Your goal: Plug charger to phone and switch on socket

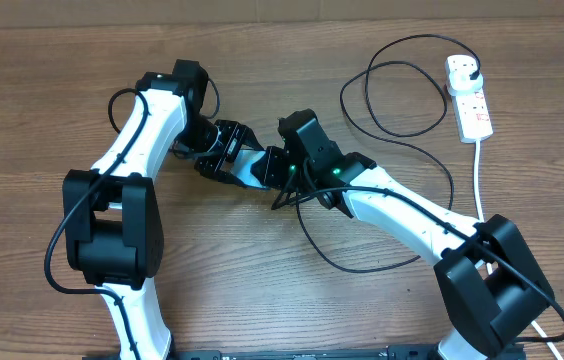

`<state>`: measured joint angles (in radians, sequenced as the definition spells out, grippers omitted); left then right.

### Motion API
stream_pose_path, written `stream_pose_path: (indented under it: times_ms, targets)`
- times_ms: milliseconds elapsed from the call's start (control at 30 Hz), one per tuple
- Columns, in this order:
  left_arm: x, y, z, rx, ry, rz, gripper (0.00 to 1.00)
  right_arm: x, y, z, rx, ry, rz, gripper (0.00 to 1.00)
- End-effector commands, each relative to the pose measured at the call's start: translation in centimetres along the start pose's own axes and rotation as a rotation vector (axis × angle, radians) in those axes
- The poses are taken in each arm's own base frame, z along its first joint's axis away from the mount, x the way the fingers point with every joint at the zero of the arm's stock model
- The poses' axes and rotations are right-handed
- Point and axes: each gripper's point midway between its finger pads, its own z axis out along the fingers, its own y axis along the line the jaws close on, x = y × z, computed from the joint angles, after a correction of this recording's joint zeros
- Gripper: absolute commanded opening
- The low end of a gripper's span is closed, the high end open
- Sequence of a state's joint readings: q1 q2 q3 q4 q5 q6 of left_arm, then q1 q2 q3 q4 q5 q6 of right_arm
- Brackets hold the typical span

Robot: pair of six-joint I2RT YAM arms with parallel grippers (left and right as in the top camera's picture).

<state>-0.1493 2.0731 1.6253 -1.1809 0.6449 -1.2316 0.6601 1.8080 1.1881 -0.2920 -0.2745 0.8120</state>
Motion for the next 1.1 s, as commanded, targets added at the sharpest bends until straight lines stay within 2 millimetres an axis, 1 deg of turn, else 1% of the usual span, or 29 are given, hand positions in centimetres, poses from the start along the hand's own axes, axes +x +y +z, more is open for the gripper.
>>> stream_pose_path:
  times_ms: [0,133,267,333,400,533,600,667,767,867,967,1067]
  targets:
    - [0.8,-0.3,-0.2,0.001,0.009,0.010,0.04,0.0,0.8,0.1,-0.026,-0.006,-0.037,0.12]
    - [0.8,-0.3,-0.2,0.001,0.010,0.010,0.04,-0.1,0.7,0.1,-0.025,-0.007,-0.035,0.09]
    - [0.8,-0.3,-0.2,0.001,0.009,0.017,0.04,-0.1,0.7,0.1,-0.024,-0.008,-0.036,0.04]
    - [0.8,-0.4,-0.3,0.010,0.020,0.048,0.04,-0.3,0.6,0.1,-0.023,-0.010,-0.042,0.04]
    - [0.7,-0.7,-0.6,0.030,0.035,0.111,0.04,-0.7,0.3,-0.1,-0.018,-0.016,-0.039,0.04]
    - [0.7,-1.7,-1.7,0.120,0.085,0.364,0.04,-2.4,-0.7,-1.2,-0.008,-0.048,-0.030,0.04]
    - [0.9,-2.4,-2.6,0.195,0.123,0.516,0.04,-3.8,-1.0,-2.5,-0.012,-0.083,-0.011,0.04]
    - [1.1,-2.6,-3.1,0.235,0.142,0.580,0.04,-4.8,-1.1,-3.5,-0.019,-0.110,-0.005,0.04]
    - [1.4,-3.3,-4.2,0.326,0.177,0.692,0.04,-6.8,-1.0,-5.9,-0.039,-0.173,0.001,0.04]
    - [3.0,-4.7,-6.0,0.493,0.242,0.853,0.04,-8.8,-0.6,-8.7,-0.068,-0.245,0.020,0.04]
    - [4.2,-5.7,-7.3,0.613,0.283,0.960,0.06,-10.7,-0.2,-11.5,-0.113,-0.317,0.100,0.04]
    - [4.5,-6.1,-7.5,0.639,0.285,0.987,0.07,-12.2,0.5,-13.8,-0.179,-0.376,0.221,0.04]
